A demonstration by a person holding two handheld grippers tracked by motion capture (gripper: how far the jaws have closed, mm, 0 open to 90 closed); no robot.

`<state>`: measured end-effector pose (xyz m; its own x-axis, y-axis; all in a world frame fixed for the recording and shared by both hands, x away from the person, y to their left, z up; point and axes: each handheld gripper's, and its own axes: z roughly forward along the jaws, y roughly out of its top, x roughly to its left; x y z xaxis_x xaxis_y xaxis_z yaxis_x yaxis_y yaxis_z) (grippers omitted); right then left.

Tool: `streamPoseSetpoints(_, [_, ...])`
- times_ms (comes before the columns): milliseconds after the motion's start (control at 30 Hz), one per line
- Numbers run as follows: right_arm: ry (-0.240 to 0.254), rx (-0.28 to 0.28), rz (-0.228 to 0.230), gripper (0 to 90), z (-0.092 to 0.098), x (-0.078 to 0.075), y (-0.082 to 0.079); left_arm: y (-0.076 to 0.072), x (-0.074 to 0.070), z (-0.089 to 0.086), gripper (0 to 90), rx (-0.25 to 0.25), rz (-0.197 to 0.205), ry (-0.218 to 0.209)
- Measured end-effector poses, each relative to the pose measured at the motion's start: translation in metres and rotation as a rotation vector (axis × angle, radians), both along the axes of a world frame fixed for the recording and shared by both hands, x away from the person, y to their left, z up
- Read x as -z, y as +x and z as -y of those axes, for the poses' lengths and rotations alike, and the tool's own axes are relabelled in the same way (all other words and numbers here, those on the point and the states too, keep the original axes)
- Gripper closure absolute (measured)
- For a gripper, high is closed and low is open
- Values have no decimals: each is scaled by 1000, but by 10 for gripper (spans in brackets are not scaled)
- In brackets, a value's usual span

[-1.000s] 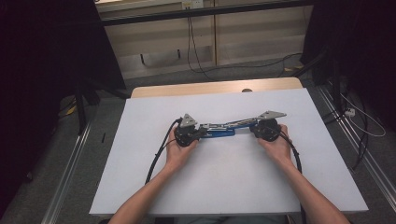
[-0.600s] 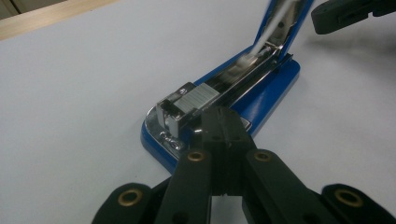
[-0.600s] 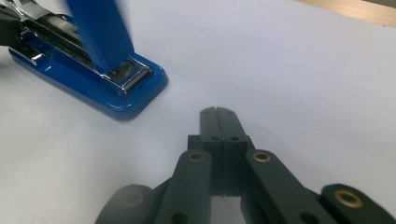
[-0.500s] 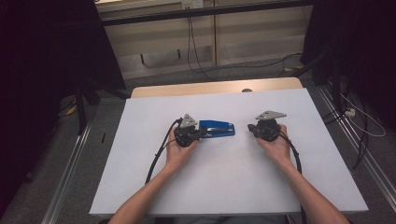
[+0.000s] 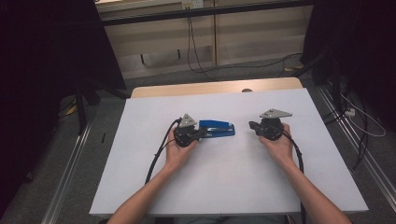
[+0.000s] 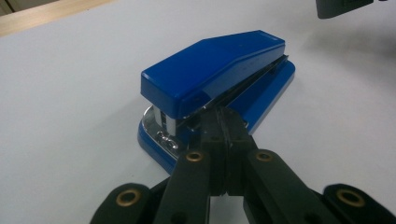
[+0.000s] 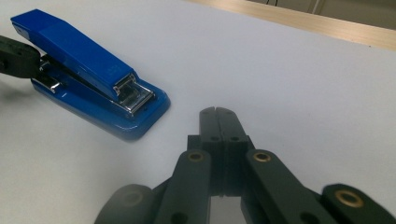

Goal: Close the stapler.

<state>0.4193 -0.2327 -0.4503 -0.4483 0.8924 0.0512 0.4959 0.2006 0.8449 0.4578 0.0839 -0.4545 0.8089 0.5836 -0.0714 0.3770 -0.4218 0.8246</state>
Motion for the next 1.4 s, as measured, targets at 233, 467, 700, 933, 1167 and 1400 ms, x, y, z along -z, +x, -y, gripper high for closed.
streamPoseSetpoints(233, [18,-1,-1,858,1,1,-2,-4,-3,3,869,16,-11,-10])
streamPoseSetpoints(467, [55,-25,19,812,2,-2,-6,-5,-4,1,853,14,-22,-28])
streamPoseSetpoints(700, [67,-38,8,676,1,-3,-7,-12,-9,-2,720,10,35,-18])
streamPoseSetpoints(933, [81,-26,18,437,0,-7,-9,-18,-9,-2,588,23,44,-23])
streamPoseSetpoints(1167, [85,-12,14,164,-7,-9,-13,-24,-12,-5,364,-19,40,-40])
streamPoseSetpoints(1400, [98,5,35,53,-8,-14,-17,-22,-13,-14,128,-71,12,-35])
